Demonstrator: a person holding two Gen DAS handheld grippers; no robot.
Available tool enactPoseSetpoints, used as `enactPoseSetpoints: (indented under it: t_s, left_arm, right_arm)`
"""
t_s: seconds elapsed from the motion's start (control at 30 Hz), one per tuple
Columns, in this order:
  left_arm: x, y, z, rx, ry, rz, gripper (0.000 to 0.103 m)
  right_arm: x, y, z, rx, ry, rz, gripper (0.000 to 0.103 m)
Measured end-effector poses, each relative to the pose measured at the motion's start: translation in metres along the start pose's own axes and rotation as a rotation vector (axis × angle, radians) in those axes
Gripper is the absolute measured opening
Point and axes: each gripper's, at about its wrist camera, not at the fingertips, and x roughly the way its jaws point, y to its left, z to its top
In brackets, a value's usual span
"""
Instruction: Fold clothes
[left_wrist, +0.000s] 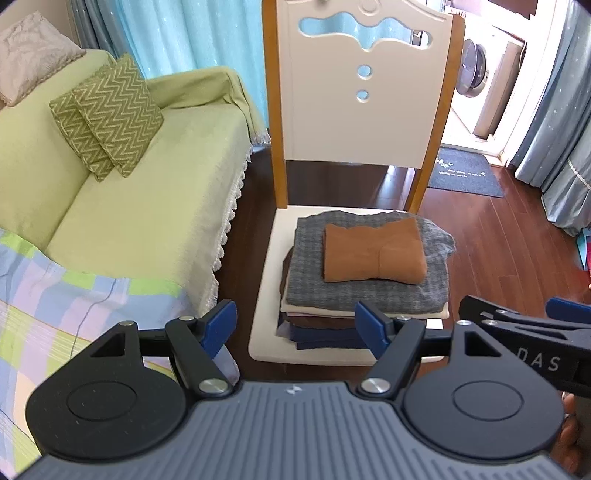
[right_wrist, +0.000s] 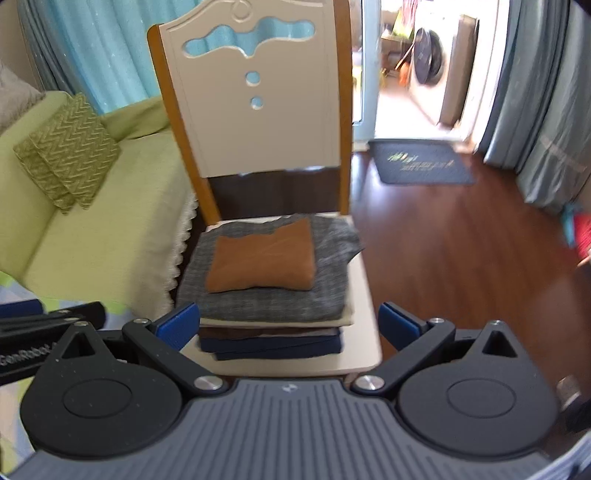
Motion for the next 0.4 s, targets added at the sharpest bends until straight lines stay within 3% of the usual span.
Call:
enactPoseSetpoints:
  t_s: [0.4]
  left_arm:
    - [0.036, -0.044, 0.013, -0.023, 0.065, 0.008, 0.073]
  right_arm:
    - [0.030, -0.041, 0.009, -0.068, 0.058, 0.001, 0.102]
